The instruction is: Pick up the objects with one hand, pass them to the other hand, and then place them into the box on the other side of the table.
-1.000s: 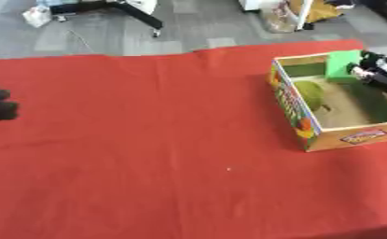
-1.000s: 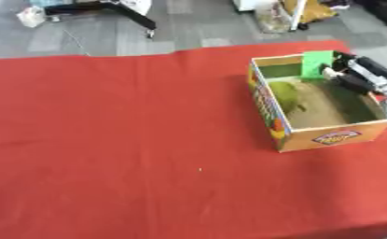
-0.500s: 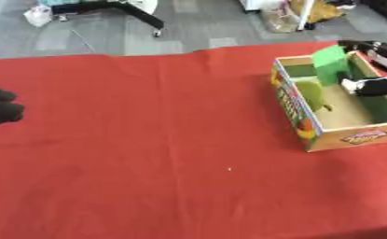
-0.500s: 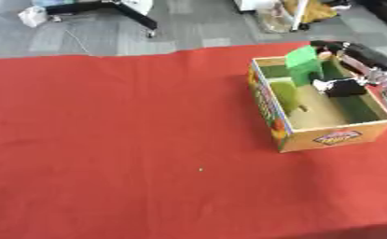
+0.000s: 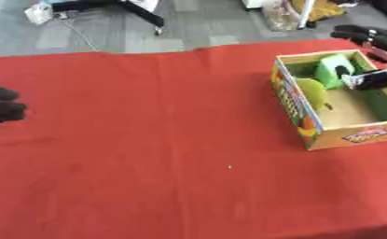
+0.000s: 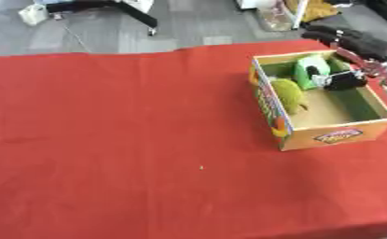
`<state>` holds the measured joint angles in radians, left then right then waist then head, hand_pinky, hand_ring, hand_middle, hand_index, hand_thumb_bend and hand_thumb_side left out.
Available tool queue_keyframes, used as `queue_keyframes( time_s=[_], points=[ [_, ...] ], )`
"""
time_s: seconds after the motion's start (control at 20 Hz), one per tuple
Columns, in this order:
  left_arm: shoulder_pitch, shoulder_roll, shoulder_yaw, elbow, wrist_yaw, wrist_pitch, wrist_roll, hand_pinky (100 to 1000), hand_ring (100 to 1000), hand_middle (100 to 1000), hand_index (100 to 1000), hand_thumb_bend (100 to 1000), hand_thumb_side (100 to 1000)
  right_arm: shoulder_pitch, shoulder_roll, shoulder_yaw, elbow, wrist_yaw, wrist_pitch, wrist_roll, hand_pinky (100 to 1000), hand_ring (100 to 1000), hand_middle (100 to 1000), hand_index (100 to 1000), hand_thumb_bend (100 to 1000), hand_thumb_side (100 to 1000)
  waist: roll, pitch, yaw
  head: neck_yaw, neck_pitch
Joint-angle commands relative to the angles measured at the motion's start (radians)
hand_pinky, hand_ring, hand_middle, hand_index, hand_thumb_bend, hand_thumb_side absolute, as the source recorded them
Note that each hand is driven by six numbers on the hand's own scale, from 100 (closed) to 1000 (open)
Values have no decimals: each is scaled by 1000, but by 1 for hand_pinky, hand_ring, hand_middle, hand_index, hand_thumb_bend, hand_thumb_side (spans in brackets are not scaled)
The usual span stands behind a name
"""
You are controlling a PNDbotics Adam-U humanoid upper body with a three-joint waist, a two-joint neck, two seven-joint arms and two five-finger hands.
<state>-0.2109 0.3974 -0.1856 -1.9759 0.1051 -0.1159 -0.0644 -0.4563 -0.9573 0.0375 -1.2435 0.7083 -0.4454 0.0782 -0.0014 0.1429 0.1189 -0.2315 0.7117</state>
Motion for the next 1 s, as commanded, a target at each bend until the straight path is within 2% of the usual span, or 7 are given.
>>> queue_keyframes(
  time_s=[0.05, 0.25, 0.45, 0.55, 0.65, 0.85, 1.0],
  points=[
    [-4, 8, 5, -9, -5, 1, -4, 753, 715, 711, 802, 116, 888, -6, -57, -16, -25, 23, 4, -14, 1000, 997, 1000, 1000, 100, 367, -8, -11, -1, 0, 5],
    [-3, 15, 6, -7, -7, 3, -2, 753, 712, 707, 802, 109, 886, 7, -67, -22, -55, 17, 0, -29, 1000, 993, 1000, 1000, 100, 341, -8, -13, -4, 6, 5],
    [-11, 47, 17, -5, -21, 12, 6, 753, 709, 705, 801, 100, 872, 48, -86, -41, -179, -47, -9, -71, 996, 971, 1000, 1000, 100, 256, -7, -15, -12, 42, 0],
    [-21, 77, 27, -1, -40, 23, 13, 754, 710, 707, 803, 100, 853, 80, -91, -58, -284, -115, -13, -112, 974, 948, 989, 1000, 100, 159, -4, -16, -19, 84, -6],
    [-34, 108, 40, 6, -73, 36, 21, 755, 712, 709, 806, 100, 821, 121, -88, -77, -409, -197, -9, -152, 936, 910, 920, 1000, 100, 100, 0, -15, -26, 129, -12],
    [-68, 185, 74, 29, -154, 71, 42, 761, 718, 718, 817, 100, 758, 208, -43, -105, -674, -355, -7, -181, 876, 826, 815, 1000, 100, 100, 8, -14, -42, 215, -20],
    [-107, 267, 102, 59, -254, 112, 40, 767, 728, 732, 837, 100, 689, 249, 2, -112, -747, -406, -82, -201, 846, 788, 749, 1000, 100, 100, 15, -13, -52, 286, -18]
  ],
)
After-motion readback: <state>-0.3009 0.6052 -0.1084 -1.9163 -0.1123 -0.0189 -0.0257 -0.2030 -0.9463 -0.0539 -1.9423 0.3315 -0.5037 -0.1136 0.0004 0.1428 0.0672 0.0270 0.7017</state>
